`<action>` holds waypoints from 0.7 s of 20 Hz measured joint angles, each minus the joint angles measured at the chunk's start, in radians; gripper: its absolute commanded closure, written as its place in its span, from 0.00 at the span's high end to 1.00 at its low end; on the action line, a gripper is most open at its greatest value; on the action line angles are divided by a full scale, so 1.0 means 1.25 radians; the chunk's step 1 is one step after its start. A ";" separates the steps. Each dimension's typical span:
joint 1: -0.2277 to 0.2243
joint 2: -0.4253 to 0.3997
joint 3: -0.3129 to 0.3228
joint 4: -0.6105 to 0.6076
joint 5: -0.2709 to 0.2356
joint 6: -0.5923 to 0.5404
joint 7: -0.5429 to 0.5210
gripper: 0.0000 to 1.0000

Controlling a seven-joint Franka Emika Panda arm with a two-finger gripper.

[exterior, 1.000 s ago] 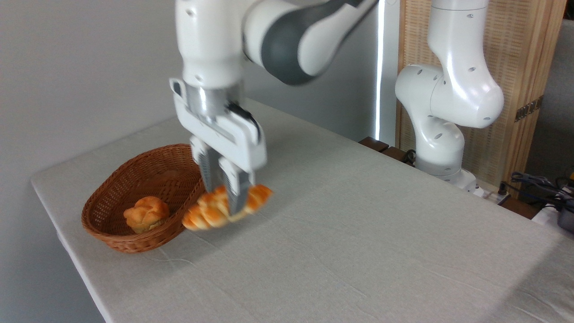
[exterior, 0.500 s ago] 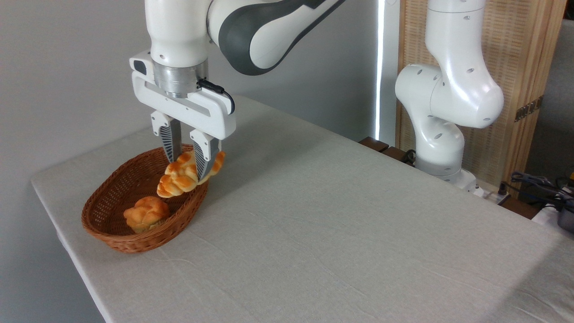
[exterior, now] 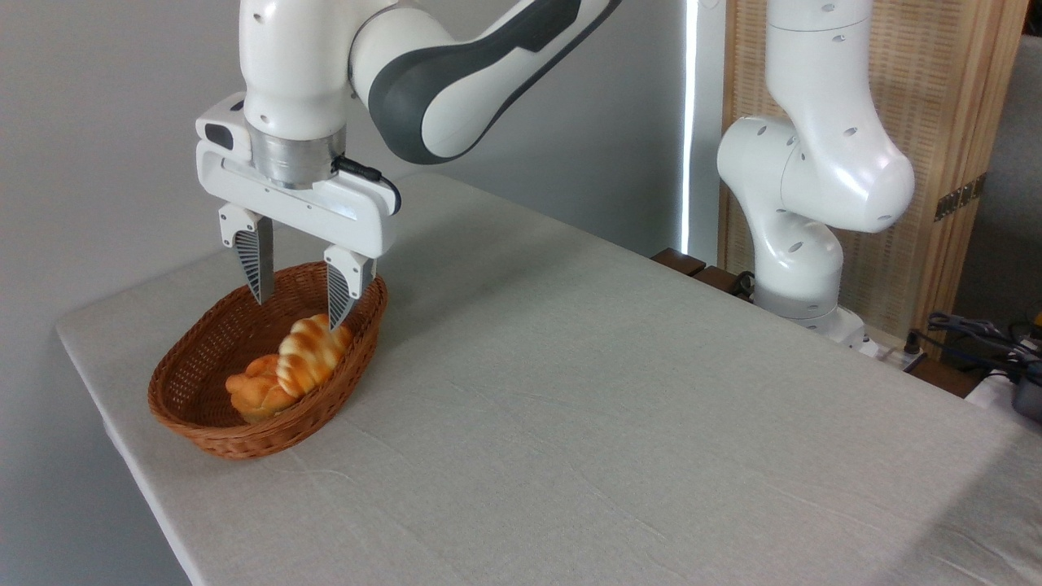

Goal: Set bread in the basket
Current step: 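Lower the roll into the basket and open the gripper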

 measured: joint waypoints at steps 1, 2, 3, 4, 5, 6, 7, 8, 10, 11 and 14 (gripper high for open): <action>0.000 0.002 0.000 0.000 0.000 0.000 0.000 1.00; 0.000 0.003 0.000 0.001 0.000 0.000 0.000 1.00; 0.000 0.003 0.000 0.001 0.000 0.000 0.000 1.00; 0.000 0.003 0.000 0.002 0.000 0.000 0.000 1.00; 0.000 0.003 0.000 0.004 0.003 0.000 0.000 1.00; 0.001 0.003 0.000 0.008 0.016 0.000 0.000 1.00; 0.002 0.002 0.001 0.016 0.045 0.000 0.000 1.00; 0.003 0.001 0.001 0.023 0.075 0.000 0.002 1.00; 0.005 -0.005 0.003 0.037 0.136 -0.016 0.015 1.00; 0.007 -0.009 0.005 0.040 0.157 -0.034 0.036 1.00; 0.011 -0.021 0.023 0.042 0.179 -0.078 0.170 1.00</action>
